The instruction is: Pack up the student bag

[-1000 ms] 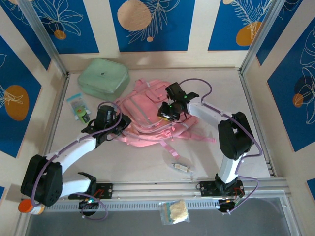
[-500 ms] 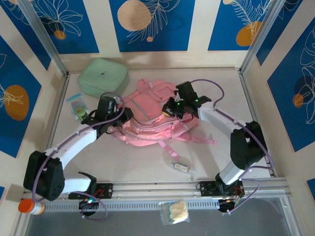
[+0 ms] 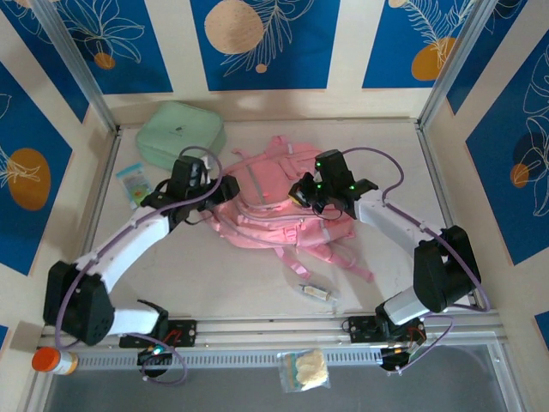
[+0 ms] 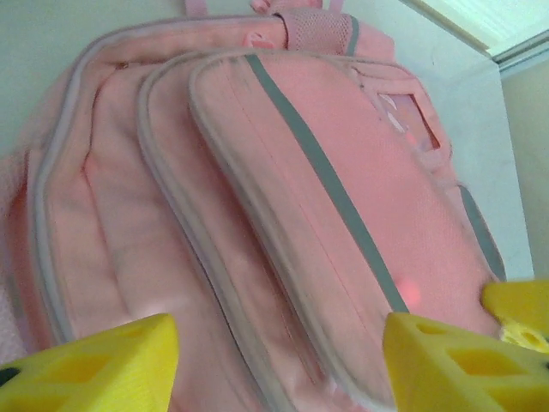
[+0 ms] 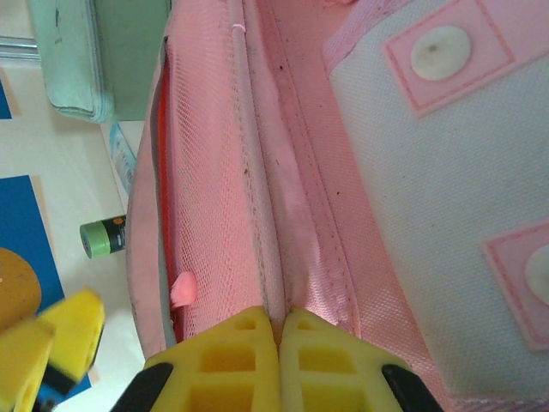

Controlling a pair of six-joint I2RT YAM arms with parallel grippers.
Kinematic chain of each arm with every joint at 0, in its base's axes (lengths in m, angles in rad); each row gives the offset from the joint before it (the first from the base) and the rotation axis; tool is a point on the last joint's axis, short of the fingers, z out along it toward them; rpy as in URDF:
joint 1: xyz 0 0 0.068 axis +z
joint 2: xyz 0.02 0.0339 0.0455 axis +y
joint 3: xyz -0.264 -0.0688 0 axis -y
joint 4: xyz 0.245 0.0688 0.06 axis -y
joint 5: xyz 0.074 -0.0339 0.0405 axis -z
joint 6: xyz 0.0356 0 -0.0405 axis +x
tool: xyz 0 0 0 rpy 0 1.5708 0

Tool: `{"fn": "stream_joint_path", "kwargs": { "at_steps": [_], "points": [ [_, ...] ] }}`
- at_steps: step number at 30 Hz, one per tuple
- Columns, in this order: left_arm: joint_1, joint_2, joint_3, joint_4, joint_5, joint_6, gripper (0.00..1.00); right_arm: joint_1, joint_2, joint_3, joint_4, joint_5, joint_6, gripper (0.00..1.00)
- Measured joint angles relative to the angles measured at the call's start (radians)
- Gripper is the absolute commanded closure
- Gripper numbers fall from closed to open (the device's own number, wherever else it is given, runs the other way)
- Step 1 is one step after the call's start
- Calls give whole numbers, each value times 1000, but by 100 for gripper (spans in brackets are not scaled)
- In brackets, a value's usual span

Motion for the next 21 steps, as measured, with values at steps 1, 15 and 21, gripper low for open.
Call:
{"fn": "stream_joint_path", "kwargs": {
  "at_steps": [1,15,21],
  "points": [
    [-50,-30,-1,-21,-35,8,29,3,0,0,1,5,3,100],
    [-498,130,106,-148,-525,13,12,25,0,0,1,47,26,100],
    [-508,229,157,-144,-657,-69,2,28,0,0,5,54,40,100]
  ]
}}
